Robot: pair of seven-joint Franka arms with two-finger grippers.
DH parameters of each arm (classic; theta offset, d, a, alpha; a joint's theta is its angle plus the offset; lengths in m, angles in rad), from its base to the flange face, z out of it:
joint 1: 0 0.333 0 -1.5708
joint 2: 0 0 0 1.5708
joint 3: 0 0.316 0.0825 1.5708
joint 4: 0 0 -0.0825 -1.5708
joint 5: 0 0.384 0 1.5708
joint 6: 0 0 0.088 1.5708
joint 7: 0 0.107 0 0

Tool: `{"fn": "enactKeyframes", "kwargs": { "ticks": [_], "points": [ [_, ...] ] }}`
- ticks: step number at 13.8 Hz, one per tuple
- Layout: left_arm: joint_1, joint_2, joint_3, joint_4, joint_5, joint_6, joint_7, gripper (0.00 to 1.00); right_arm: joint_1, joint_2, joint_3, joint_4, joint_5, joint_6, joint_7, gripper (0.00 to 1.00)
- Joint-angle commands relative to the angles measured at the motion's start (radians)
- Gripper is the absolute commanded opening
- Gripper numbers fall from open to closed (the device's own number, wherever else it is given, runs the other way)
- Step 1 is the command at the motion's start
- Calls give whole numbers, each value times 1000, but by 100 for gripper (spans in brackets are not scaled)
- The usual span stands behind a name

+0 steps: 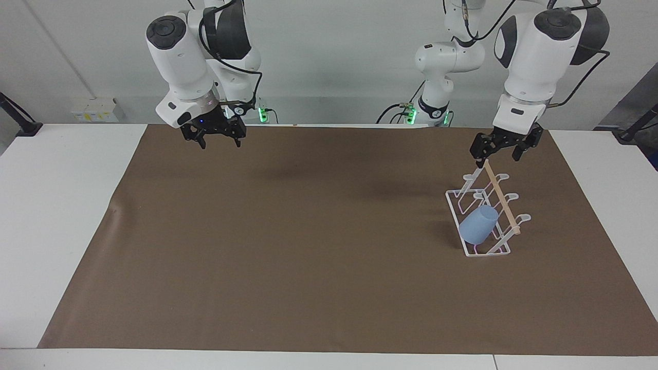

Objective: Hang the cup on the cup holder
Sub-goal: 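Open the left gripper and withdraw it from the hung cup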

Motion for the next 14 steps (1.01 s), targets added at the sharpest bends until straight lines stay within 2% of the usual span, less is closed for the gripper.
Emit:
{"fn": "enactKeyframes", "kwargs": {
  "ticks": [1, 4, 5, 12, 14],
  "points": [
    [48, -3, -4, 93, -40, -148, 106, 100, -9, -27, 1, -29, 30, 27, -22, 100],
    [74, 8, -6, 190, -37, -285, 187, 100, -9, -27, 2, -29, 30, 27, -22, 100],
    [74, 8, -6, 201, -35, -294, 189, 100, -9, -27, 2, -29, 30, 27, -22, 100],
    [94, -32, -4, 152, -41, -249, 193, 100, -9, -27, 2, -29, 30, 27, -22, 100],
    [108, -31, -1, 145, -86, -230, 198, 100, -9, -27, 2, -29, 30, 27, -22, 100]
  ]
}}
